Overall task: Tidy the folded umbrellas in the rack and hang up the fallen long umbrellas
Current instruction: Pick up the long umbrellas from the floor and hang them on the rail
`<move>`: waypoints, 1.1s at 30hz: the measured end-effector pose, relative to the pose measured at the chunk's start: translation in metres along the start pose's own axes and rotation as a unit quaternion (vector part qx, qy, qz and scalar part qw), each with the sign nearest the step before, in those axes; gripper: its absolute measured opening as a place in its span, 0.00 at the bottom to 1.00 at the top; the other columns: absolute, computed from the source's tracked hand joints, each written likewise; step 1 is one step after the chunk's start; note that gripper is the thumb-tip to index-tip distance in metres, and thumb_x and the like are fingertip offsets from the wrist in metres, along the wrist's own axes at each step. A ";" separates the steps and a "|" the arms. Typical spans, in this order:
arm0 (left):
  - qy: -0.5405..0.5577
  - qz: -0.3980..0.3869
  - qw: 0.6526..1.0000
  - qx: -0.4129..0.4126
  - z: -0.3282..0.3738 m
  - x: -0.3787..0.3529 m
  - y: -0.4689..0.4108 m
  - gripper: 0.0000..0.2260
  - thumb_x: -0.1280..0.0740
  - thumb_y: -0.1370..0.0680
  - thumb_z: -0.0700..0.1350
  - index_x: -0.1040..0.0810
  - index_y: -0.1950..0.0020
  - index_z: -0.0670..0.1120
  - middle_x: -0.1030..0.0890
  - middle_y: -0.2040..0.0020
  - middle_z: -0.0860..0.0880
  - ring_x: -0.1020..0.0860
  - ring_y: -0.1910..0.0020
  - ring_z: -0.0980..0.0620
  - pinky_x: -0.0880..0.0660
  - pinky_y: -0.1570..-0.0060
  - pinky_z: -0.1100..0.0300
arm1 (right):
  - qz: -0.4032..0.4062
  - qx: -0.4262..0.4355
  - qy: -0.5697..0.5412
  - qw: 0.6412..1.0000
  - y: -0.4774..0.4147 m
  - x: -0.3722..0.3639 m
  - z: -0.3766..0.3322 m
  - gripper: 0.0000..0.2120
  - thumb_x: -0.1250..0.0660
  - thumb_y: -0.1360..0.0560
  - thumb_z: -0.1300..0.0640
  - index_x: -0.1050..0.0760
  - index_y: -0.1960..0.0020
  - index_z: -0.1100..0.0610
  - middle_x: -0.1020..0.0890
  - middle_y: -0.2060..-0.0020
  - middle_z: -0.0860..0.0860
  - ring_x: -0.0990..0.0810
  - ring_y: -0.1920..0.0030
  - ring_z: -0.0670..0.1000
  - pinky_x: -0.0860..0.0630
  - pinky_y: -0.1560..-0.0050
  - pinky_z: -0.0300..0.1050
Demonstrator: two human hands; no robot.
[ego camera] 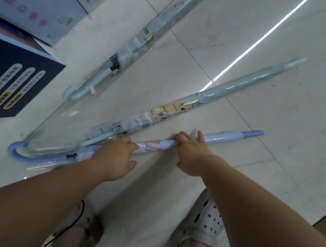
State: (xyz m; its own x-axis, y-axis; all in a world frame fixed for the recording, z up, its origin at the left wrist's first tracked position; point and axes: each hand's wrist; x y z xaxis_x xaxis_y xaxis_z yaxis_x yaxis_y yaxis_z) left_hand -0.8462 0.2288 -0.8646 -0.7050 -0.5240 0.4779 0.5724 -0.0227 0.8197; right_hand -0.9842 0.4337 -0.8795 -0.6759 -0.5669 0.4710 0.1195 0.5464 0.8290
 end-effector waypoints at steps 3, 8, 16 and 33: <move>0.024 0.003 1.000 0.010 0.000 0.006 0.006 0.21 0.32 0.22 0.54 0.25 0.31 0.50 0.25 0.37 0.47 0.26 0.40 0.46 0.27 0.41 0.51 | 0.005 0.002 -0.010 1.000 0.008 0.009 0.001 0.21 0.37 0.21 0.56 0.29 0.28 0.52 0.37 0.27 0.48 0.37 0.26 0.54 0.55 0.24 0.68; 0.070 0.037 0.997 0.007 0.009 0.021 0.039 0.21 0.30 0.22 0.52 0.25 0.30 0.51 0.24 0.35 0.48 0.27 0.36 0.47 0.30 0.39 0.54 | 0.040 0.034 -0.025 0.998 0.049 0.031 -0.002 0.18 0.34 0.23 0.60 0.22 0.38 0.43 0.31 0.34 0.45 0.28 0.37 0.52 0.37 0.42 0.47; 0.162 0.042 0.986 -0.005 0.057 0.069 0.132 0.28 0.27 0.23 0.47 0.31 0.24 0.50 0.34 0.24 0.47 0.31 0.28 0.46 0.31 0.31 0.53 | 0.108 0.008 -0.114 0.987 0.172 0.081 -0.018 0.16 0.35 0.25 0.63 0.17 0.45 0.45 0.23 0.39 0.46 0.21 0.45 0.53 0.33 0.52 0.45; 0.245 0.274 0.929 -0.046 0.250 0.295 0.417 0.23 0.27 0.23 0.45 0.26 0.29 0.57 0.46 0.20 0.50 0.26 0.34 0.48 0.26 0.38 0.58 | 0.303 -0.080 -0.397 0.863 0.541 0.241 -0.108 0.18 0.35 0.24 0.68 0.14 0.51 0.48 0.22 0.49 0.39 0.20 0.51 0.47 0.23 0.51 0.45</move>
State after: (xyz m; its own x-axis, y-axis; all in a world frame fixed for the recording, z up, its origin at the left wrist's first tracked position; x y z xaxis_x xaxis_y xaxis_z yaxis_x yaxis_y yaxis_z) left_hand -0.9199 0.2776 -0.3024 -0.0344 -0.8021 0.5962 0.8384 0.3015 0.4540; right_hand -1.0038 0.5258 -0.2850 -0.7313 0.4284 0.5308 0.6821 0.4663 0.5634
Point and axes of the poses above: each hand's wrist, its own y-axis away from the middle knuckle, its own x-axis out of the back of the hand, z = x × y
